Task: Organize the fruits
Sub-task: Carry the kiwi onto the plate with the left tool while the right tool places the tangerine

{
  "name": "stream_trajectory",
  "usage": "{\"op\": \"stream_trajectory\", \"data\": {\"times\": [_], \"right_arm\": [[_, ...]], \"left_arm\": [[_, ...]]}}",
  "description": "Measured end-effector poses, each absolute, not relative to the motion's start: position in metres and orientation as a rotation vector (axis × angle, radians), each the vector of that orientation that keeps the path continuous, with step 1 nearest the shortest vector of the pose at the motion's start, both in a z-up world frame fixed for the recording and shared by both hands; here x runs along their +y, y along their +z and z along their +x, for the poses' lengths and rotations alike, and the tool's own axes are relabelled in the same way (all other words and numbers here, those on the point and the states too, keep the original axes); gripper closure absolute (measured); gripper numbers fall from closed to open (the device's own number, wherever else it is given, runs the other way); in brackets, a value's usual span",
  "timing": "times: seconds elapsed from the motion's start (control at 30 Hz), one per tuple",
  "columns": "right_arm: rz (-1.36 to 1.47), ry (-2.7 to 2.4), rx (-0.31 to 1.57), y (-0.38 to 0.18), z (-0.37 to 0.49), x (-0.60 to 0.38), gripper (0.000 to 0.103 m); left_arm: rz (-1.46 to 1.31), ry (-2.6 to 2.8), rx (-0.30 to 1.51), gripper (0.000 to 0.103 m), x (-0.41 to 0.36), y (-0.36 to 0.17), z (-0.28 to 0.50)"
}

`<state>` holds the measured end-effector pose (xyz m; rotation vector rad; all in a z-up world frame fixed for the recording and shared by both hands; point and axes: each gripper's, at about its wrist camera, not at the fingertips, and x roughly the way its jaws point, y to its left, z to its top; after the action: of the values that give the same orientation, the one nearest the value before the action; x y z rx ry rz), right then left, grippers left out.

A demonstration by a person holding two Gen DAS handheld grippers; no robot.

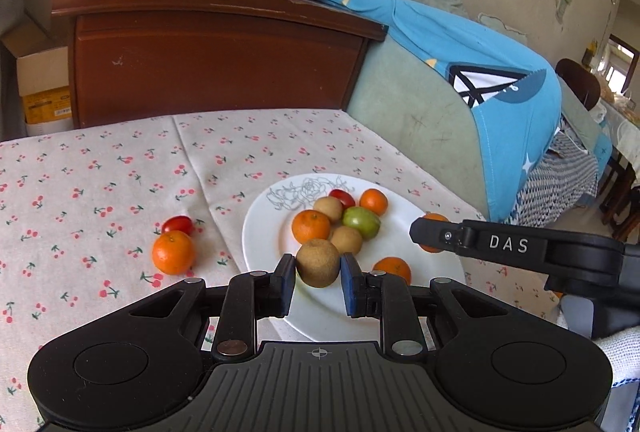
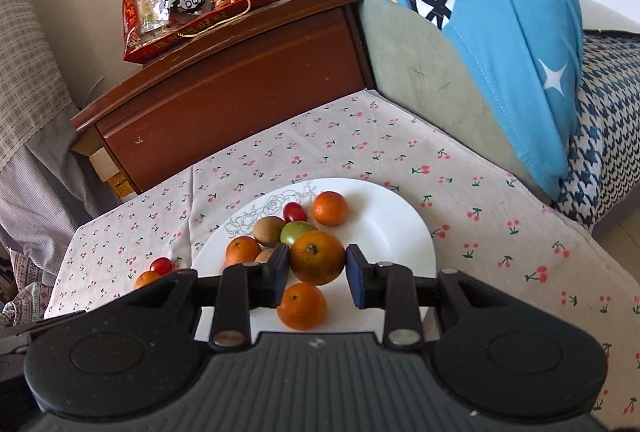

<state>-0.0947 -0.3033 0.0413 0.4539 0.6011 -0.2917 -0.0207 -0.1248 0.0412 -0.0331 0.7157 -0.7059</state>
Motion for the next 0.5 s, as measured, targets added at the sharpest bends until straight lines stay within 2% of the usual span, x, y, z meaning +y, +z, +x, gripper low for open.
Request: {"op": "stream_trajectory", "data": {"times": [0.2, 0.33, 0.5], "right_arm": [[0.494, -0.309, 0.620, 0.034, -0.095, -0.309, 0.072], [0.494, -0.317, 0.616, 0.035, -0.097, -0.308, 0.069], [0.488, -0.319, 0.602, 0.040, -0.097, -0.308, 0.069]], "left_arm": [[-0.020, -0.726, 0.745, 0.081, -0.137, 0.032, -0.023], [-0.009, -0.730, 0.756, 0.080, -0.142, 0.028, -0.024], [-0.005, -0.717, 0.748, 0.069, -0.143, 0.031, -0.026]]}}
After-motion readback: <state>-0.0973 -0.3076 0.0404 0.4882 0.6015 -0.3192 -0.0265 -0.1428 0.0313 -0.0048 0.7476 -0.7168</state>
